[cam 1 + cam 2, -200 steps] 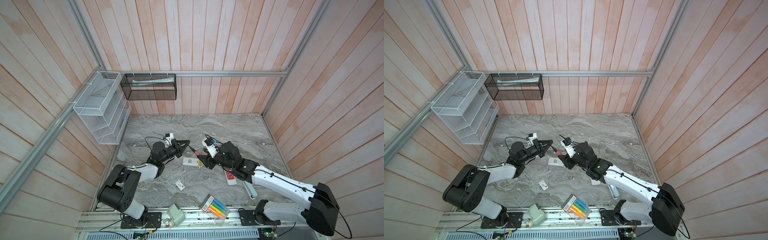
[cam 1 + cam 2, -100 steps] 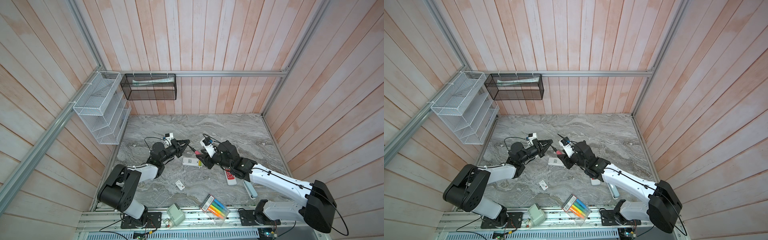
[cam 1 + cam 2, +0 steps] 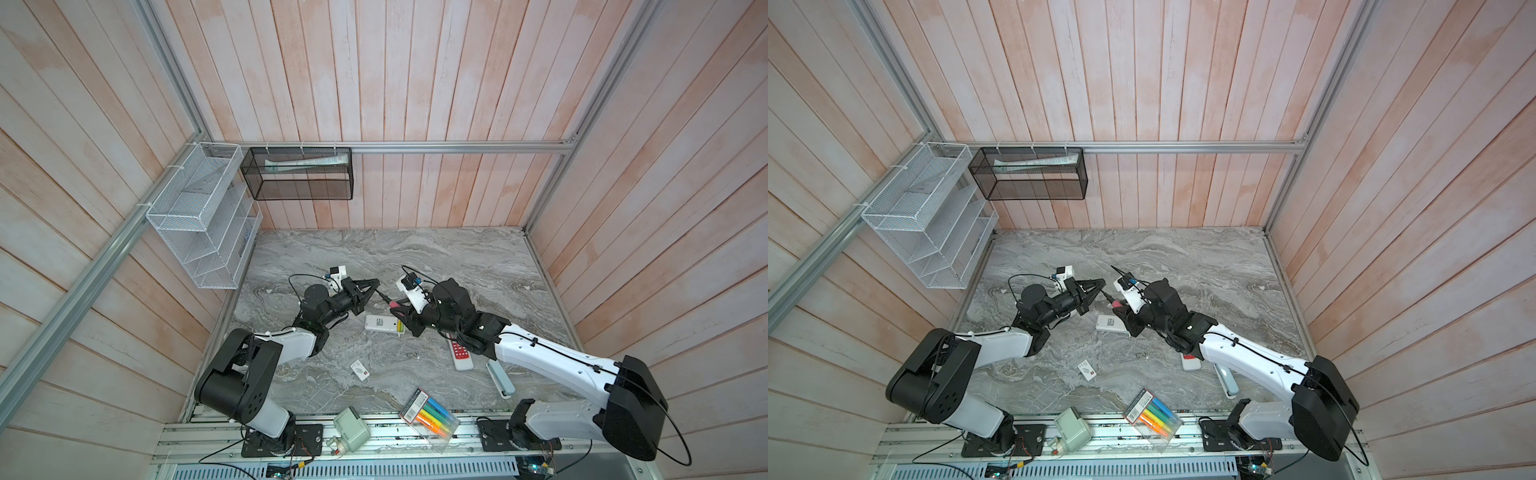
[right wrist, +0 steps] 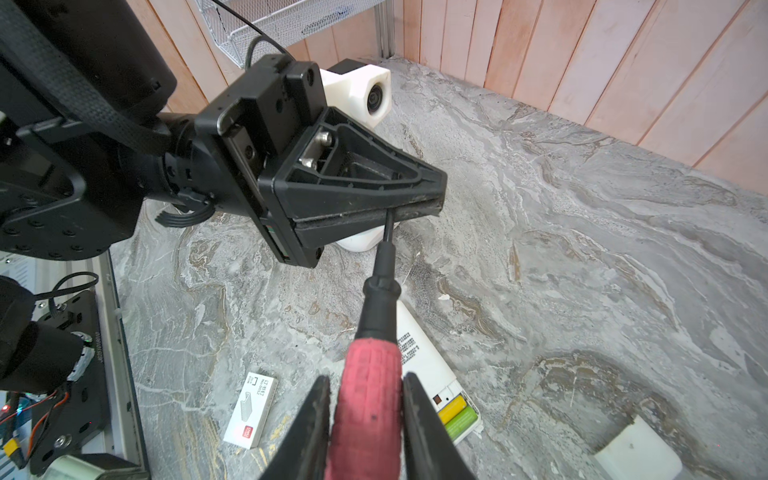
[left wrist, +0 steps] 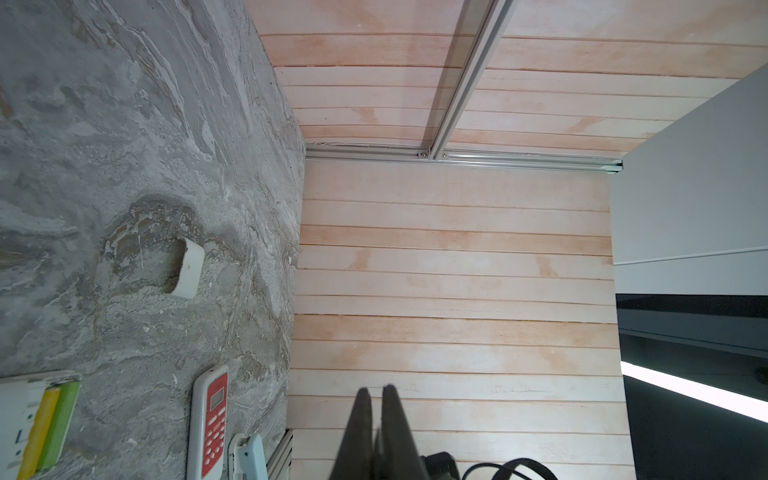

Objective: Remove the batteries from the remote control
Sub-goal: 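Lift the screwdriver with the right gripper and carry it toward the white remote, then grasp the white remote's end with the left gripper while the right gripper holds the screwdriver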

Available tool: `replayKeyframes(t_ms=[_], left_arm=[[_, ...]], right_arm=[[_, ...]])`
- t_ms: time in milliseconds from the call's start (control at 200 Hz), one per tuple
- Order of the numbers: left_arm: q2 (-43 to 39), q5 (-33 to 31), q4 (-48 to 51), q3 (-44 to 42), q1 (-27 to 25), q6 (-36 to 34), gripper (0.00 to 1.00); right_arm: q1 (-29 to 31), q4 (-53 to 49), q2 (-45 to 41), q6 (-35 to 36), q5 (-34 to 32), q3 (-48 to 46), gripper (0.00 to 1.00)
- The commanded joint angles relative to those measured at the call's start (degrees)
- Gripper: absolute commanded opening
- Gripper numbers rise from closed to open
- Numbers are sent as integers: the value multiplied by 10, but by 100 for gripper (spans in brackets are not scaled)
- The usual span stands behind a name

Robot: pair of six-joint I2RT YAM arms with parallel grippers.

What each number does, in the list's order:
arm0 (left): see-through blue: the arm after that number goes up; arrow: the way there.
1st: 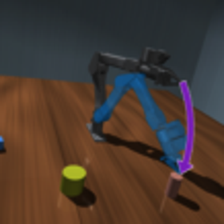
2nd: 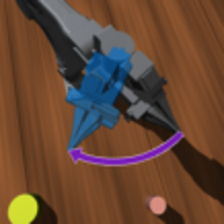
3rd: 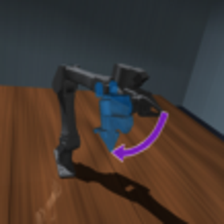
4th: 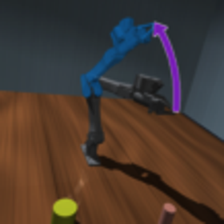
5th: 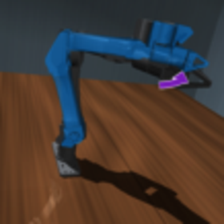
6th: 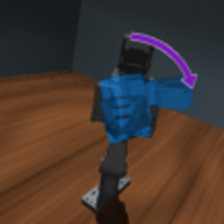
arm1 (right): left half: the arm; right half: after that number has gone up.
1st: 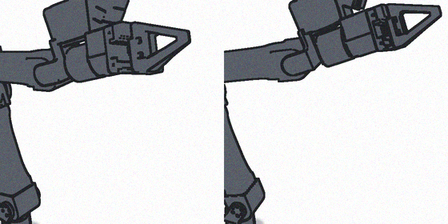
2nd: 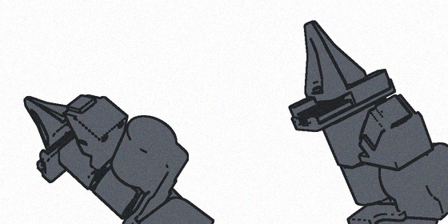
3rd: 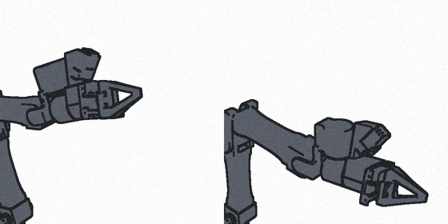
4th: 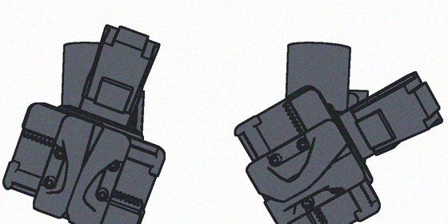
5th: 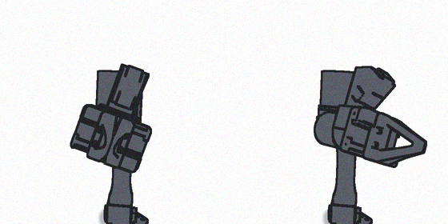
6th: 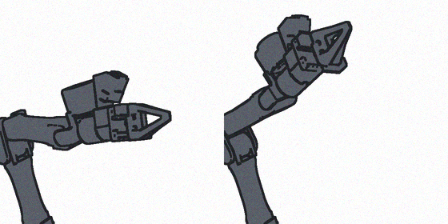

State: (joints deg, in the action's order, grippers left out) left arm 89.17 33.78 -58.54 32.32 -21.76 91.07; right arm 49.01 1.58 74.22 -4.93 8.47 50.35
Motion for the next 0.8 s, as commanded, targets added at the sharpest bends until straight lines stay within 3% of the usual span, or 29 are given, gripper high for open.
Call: replayKeyframes(t_ms=[0,285,390,545,660,795], left_arm=[[-4,2,-21,-9,1,-10,0],[-8,6,12,-2,1,-45,0],[-20,8,88,15,1,-95,24],[-44,1,229,46,4,-190,79],[-49,9,324,85,6,-271,100],[-48,12,455,141,6,-385,99]], right_arm=[[-1,-14,8,-4,1,19,26],[-1,-32,9,0,-12,26,5],[-1,-43,2,2,-34,21,0],[-1,-65,-7,9,-83,5,0],[0,-79,-17,10,-110,-10,0],[0,-96,-30,4,-148,-26,0]])
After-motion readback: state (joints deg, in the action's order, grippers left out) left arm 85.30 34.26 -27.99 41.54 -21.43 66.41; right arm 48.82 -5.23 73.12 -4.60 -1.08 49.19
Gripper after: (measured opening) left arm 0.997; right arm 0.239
